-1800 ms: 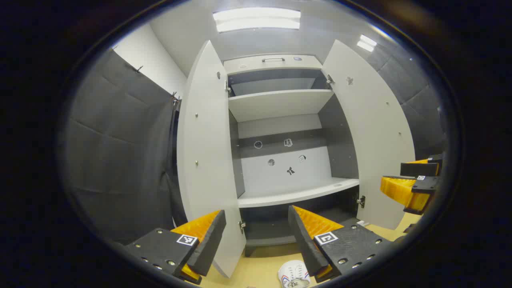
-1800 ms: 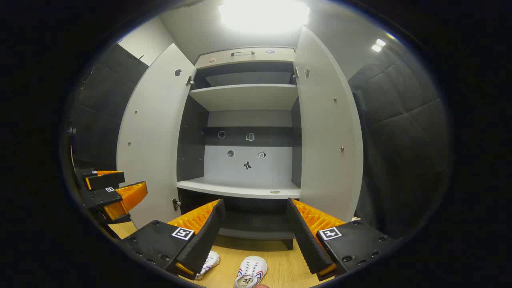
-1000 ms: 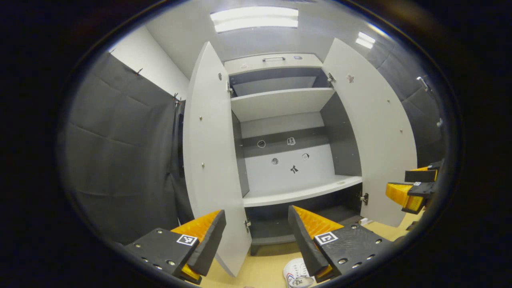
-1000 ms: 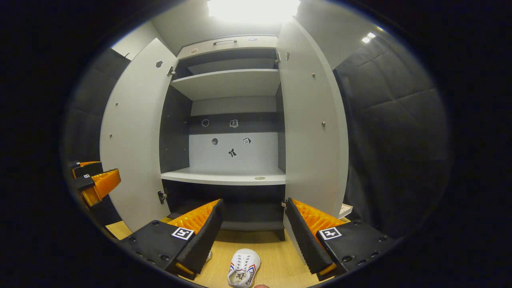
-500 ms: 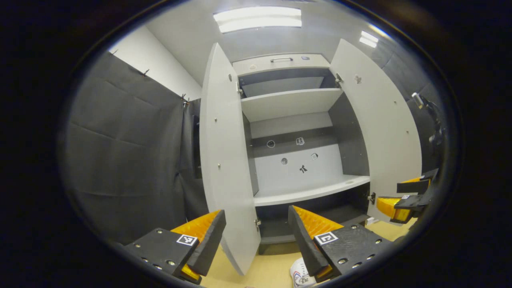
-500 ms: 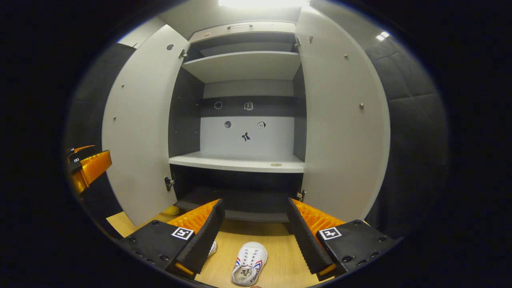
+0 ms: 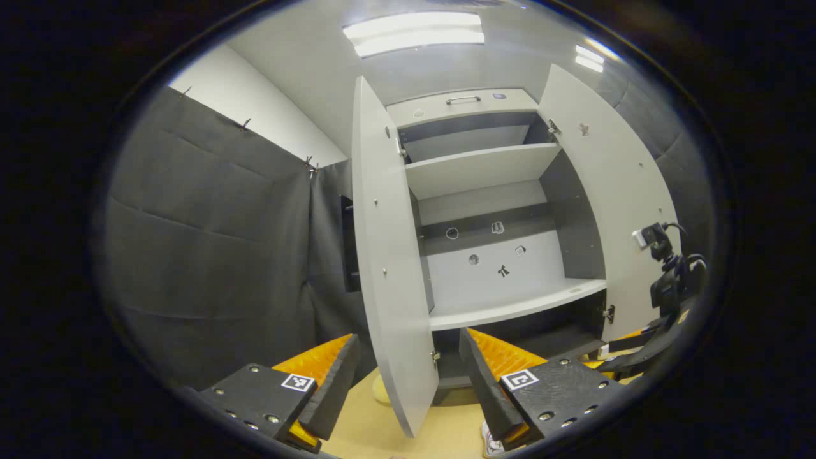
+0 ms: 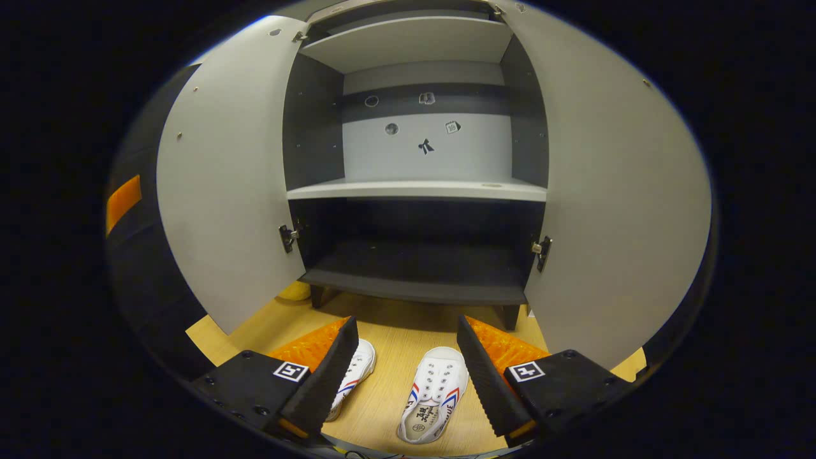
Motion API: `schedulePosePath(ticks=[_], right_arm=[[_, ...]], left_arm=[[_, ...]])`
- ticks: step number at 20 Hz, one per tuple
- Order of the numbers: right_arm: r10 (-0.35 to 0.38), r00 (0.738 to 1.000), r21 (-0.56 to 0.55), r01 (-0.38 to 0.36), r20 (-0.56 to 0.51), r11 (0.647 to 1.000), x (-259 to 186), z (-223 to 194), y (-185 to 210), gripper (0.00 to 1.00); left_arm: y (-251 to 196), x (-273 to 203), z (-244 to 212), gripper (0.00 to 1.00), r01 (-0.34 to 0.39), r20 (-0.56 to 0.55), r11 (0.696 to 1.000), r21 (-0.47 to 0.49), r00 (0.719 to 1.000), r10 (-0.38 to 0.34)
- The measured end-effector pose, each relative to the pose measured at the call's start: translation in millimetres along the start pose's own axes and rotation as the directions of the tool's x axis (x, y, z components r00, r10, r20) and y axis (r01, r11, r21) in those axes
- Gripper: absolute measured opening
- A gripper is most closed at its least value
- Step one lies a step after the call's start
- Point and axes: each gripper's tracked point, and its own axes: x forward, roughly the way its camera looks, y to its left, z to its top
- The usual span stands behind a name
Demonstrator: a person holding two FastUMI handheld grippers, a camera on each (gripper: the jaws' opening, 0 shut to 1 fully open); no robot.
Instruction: Grab one shoe with the right hand and put it into the shoe cabinet, grab the other shoe with the left hand and put it into the shoe cabinet; then close the right door with the right hand and the left door with the left hand.
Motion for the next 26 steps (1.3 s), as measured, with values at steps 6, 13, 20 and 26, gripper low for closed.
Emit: schedulePosePath(ticks=[6, 13, 20, 26], right_arm=[[0.026, 0.984, 0.004, -0.026, -0.177, 1.000, 26, -54, 6, 0.97], [0.019, 0.934, -0.004, -0.022, -0.358, 1.000, 48, -109, 0, 0.98], [0.023, 0.870, 0.029, -0.010, -0.492, 1.000, 58, -149, 1, 0.97], [0.037, 0.831, 0.057, -0.006, -0.555, 0.998, 64, -168, 3, 0.95]], left_arm=[[23, -11, -3, 0.90, -0.062, -0.012, 0.998, 0.016, 0.998, 0.062], [38, -19, -8, 0.91, -0.105, -0.032, 0.994, 0.034, 0.994, 0.106], [44, -18, -15, 0.91, -0.129, -0.046, 0.991, 0.045, 0.990, 0.131], [51, -18, -19, 0.91, -0.148, -0.053, 0.987, 0.059, 0.987, 0.151]])
